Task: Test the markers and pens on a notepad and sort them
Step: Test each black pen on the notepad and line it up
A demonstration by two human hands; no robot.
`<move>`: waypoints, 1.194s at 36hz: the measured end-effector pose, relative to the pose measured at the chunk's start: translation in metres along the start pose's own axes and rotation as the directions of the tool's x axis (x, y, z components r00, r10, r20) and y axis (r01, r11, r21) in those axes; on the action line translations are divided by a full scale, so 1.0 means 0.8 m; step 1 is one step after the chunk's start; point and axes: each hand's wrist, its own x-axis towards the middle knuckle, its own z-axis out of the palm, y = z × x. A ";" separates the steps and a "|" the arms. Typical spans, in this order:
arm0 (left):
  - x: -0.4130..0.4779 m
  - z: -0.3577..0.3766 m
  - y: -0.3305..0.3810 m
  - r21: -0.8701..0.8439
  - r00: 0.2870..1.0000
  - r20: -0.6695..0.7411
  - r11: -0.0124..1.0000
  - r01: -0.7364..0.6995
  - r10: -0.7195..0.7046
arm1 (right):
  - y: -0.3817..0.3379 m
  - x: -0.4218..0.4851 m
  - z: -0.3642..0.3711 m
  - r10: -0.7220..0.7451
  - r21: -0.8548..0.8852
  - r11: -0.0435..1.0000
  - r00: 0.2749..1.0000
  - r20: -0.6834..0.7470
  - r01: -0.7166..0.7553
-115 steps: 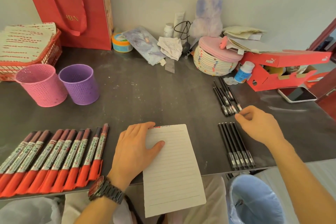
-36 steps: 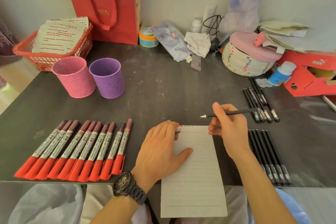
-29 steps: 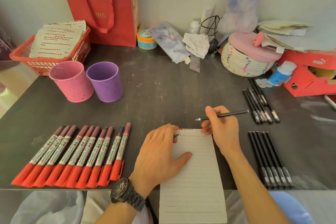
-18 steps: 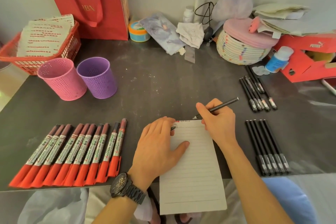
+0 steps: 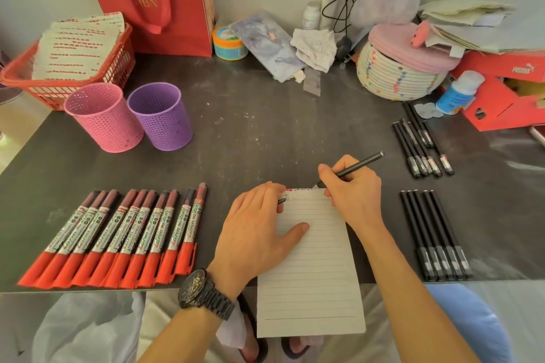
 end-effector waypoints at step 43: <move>0.001 0.000 0.001 -0.007 1.000 -0.018 1.000 0.002 -0.002 | 0.000 0.001 0.000 0.000 -0.060 0.998 1.000 -0.006 -0.001</move>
